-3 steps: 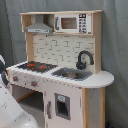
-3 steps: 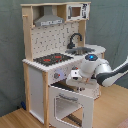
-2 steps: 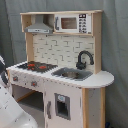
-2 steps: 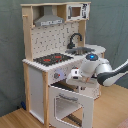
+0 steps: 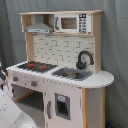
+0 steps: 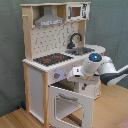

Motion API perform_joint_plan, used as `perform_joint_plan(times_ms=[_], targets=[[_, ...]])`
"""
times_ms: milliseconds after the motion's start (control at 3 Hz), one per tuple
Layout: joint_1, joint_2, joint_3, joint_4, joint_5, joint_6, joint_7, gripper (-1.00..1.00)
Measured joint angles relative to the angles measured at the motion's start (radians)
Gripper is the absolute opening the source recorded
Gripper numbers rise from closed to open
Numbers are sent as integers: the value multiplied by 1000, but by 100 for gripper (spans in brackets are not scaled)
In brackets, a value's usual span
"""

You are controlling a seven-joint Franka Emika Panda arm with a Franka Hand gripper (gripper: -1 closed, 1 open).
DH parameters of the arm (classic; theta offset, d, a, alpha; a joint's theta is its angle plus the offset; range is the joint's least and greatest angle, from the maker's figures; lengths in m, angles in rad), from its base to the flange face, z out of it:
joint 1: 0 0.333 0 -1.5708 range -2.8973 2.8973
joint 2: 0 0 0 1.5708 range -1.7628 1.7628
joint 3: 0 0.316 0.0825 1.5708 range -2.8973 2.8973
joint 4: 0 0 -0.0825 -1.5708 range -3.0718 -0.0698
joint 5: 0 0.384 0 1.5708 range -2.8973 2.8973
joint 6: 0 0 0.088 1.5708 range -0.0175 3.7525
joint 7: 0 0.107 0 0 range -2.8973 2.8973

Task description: Play with the kitchen

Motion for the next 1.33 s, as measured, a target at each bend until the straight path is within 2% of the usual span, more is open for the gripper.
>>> perform_joint_plan(times_ms=[667,1000,1333], targets=[[87,-98,-91,0,-146,-52,61,100],[122,-183,-130,0,-207,-74,71,100],[135,-280,-139,-3,-243,-79,76,100]])
